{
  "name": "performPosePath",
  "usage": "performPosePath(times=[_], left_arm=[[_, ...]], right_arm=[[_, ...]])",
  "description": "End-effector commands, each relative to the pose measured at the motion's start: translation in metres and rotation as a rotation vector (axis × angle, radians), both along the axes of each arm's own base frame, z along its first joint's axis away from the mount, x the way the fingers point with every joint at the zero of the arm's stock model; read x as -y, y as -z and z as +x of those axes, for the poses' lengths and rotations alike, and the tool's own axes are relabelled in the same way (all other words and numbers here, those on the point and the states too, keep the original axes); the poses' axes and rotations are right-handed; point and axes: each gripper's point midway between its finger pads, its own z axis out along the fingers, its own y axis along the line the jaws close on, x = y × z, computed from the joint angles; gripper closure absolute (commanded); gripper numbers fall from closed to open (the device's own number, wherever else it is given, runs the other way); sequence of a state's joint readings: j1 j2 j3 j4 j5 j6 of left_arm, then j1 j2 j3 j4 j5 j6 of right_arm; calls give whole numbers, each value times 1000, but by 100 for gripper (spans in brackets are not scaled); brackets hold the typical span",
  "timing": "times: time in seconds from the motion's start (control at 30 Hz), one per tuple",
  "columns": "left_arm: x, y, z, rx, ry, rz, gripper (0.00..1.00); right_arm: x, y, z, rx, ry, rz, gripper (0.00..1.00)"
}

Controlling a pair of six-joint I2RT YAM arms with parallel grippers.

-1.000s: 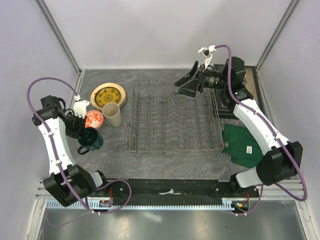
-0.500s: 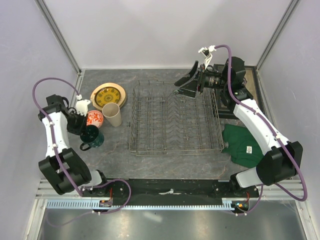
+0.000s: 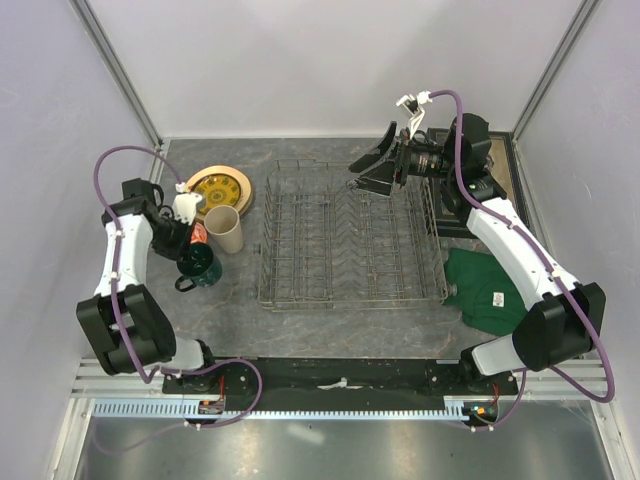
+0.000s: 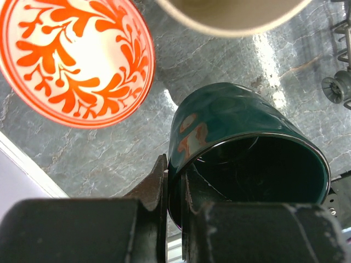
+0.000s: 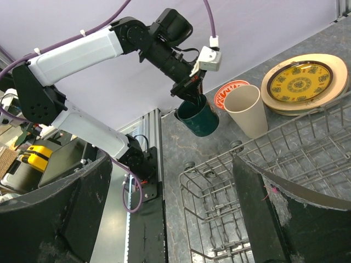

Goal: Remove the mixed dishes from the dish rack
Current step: Place the cup at the center of the board.

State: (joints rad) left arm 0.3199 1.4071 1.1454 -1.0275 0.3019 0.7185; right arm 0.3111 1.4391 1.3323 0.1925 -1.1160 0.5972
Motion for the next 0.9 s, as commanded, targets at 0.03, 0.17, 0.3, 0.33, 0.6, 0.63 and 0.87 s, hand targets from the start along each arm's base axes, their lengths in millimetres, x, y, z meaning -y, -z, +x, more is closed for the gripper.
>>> performPosePath(times=[0.03, 0.17, 0.3, 0.33, 0.6, 0.63, 0.87], left_arm=[[0, 4, 16, 16, -35, 24, 98], [-1, 11, 18, 6, -32, 46, 98], [-1, 22, 15, -8, -35, 55, 98], [-2, 23, 17, -2, -33, 62, 98], [0, 37, 19, -9, -29, 64, 98], [-1, 39, 19, -13, -31, 64, 98], [1, 45, 26, -14, -33, 63, 98]], right_arm=[[4, -18, -8, 88, 8, 14, 2], [5, -18, -9, 93, 9, 10, 2], [5, -18, -9, 93, 9, 9, 2], [5, -18, -9, 93, 9, 9, 2], [5, -17, -10, 93, 9, 9, 2], [5, -17, -9, 94, 10, 9, 2], [6, -17, -11, 94, 11, 8, 2]])
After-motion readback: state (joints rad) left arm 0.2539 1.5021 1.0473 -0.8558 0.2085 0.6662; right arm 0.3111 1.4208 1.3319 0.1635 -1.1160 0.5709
